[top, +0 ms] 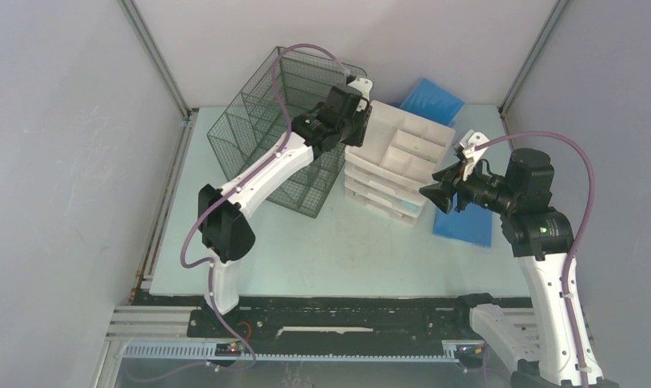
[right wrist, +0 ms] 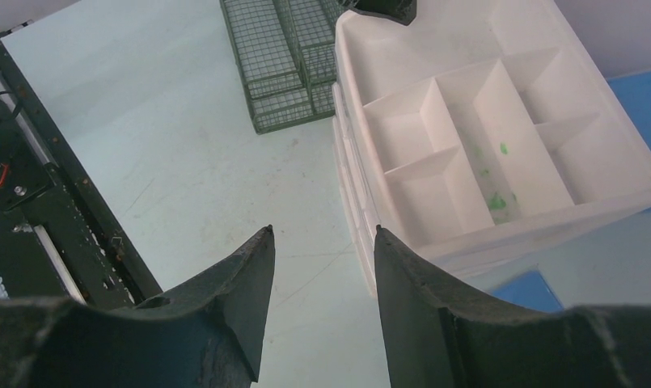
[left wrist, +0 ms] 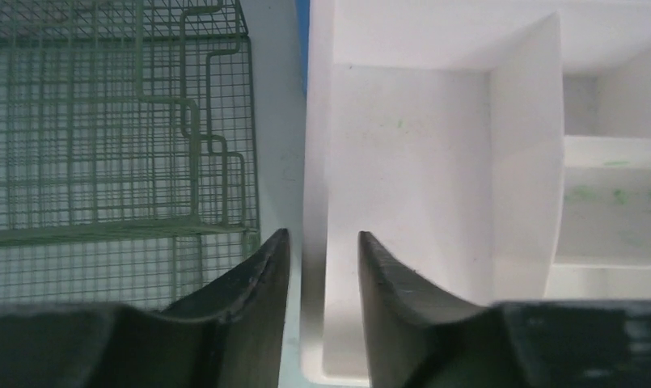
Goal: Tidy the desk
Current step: Pick up the folder from the corner of the board.
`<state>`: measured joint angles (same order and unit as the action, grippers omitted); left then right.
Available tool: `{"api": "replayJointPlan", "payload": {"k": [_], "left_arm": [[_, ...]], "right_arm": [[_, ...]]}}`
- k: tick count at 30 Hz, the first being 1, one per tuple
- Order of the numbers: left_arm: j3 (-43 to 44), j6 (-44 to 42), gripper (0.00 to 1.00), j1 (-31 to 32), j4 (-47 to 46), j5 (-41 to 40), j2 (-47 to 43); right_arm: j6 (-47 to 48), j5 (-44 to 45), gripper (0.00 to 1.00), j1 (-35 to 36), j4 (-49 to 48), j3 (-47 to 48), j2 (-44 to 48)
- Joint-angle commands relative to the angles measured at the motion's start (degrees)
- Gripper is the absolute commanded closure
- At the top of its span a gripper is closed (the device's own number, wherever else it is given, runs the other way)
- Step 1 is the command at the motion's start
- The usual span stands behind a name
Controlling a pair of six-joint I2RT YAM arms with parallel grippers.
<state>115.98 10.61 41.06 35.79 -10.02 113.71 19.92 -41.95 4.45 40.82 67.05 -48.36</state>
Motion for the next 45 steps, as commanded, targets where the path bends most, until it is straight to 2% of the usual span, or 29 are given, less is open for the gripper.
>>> {"api": "replayJointPlan", "payload": {"k": [1, 5, 10, 14, 17, 21, 23, 26, 32, 37, 42, 45], "left_arm": [[2.5, -0.4, 0.5, 0.3, 0.0, 0.0, -0.5], [2.3, 0.0, 0.36, 0.3, -1.7, -0.5, -2.6], [-2.2, -1.0, 0.2, 0.3, -6.4, 1.7, -9.3], [-17.2, -1.7, 0.06, 0.2, -16.8, 1.0, -21.8], [-30.0, -1.7, 0.0, 0.2, -24.6, 0.2, -31.4], [-44.9, 1.0, 0.0, -0.1, -31.5, -0.3, -42.5], [-51.3, 2.6, 0.0, -0.3, -34.3, 0.4, -47.4], [-60.4, 4.5, 0.0, -0.5, -36.3, 2.0, -53.8], [-74.0, 7.7, 0.0, -0.5, -40.5, 4.2, -66.1], [-81.6, 9.7, 0.0, -0.5, -43.0, 2.7, -72.7], [-84.4, 10.6, 0.0, -0.5, -42.5, 1.7, -74.6], [-85.6, 11.0, 0.0, -0.5, -41.6, 0.5, -75.7]], "right_arm": [[-2.1, 2.1, 0.44, -1.3, -2.5, -0.2, 0.7], [-4.1, 3.8, 0.44, -3.9, -4.4, -0.2, 0.7], [-7.5, 2.0, 0.43, -13.2, -8.6, 0.1, 0.9], [-11.3, -2.4, 0.44, -22.3, -11.7, 2.5, -3.9], [-16.2, -5.2, 0.44, -28.9, -17.8, 3.3, -9.2], [-20.9, -4.8, 0.44, -29.7, -24.8, 4.1, -18.3], [-24.2, -5.9, 0.33, -29.1, -28.0, 5.1, -23.8], [-26.6, -4.8, 0.25, -27.3, -30.3, 8.1, -33.4], [-34.4, 0.4, 0.21, -24.9, -34.6, 14.5, -50.1], [-43.1, 0.2, 0.12, -23.8, -40.1, 19.4, -62.8], [-52.1, -0.7, 0.12, -23.4, -50.2, 21.1, -71.4], [-55.4, -1.4, 0.12, -22.7, -51.3, 24.2, -75.6]]}}
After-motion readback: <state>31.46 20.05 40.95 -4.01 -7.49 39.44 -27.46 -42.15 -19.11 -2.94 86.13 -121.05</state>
